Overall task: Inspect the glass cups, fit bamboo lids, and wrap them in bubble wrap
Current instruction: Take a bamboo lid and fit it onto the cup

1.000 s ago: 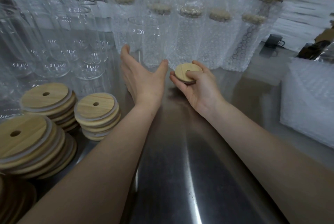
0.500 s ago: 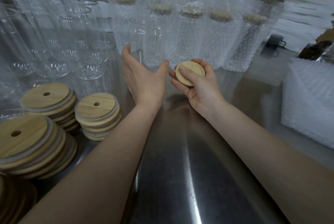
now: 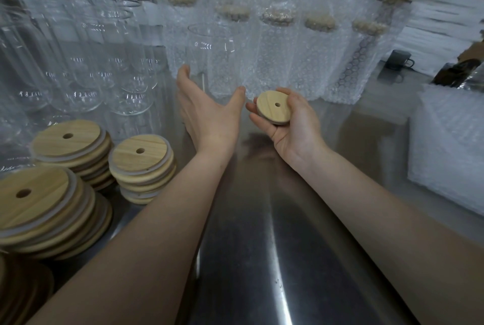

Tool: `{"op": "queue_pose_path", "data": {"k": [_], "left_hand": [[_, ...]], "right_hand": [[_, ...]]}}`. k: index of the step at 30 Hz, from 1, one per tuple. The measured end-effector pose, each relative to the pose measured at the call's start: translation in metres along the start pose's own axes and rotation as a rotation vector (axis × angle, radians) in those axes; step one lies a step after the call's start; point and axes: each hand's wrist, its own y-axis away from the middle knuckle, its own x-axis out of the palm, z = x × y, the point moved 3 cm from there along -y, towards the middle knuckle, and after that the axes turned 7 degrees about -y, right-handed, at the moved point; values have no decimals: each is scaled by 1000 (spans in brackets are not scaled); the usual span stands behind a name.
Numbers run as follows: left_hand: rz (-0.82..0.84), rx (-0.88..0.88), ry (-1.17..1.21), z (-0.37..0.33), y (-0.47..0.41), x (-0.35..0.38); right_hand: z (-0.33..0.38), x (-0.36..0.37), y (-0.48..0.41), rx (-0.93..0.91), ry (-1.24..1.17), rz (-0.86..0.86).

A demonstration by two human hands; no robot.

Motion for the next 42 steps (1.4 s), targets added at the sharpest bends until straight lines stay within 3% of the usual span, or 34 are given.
{"op": "queue_pose_path", "data": {"k": [5,10,18,25,42], "left_hand": [[0,-1,1,0,0,0],[4,-4,5,0,0,0],[7,4,7,-1,1,-1],[12,10,1,-1,1,0],[19,5,1,0,0,0]], "right_hand": [[0,3,1,109,-199,7],[1,10,5,18,-47,85],[3,7,2,13,-1,178],[2,4,4,118,139,93],[4,4,9,4,298,81]]}}
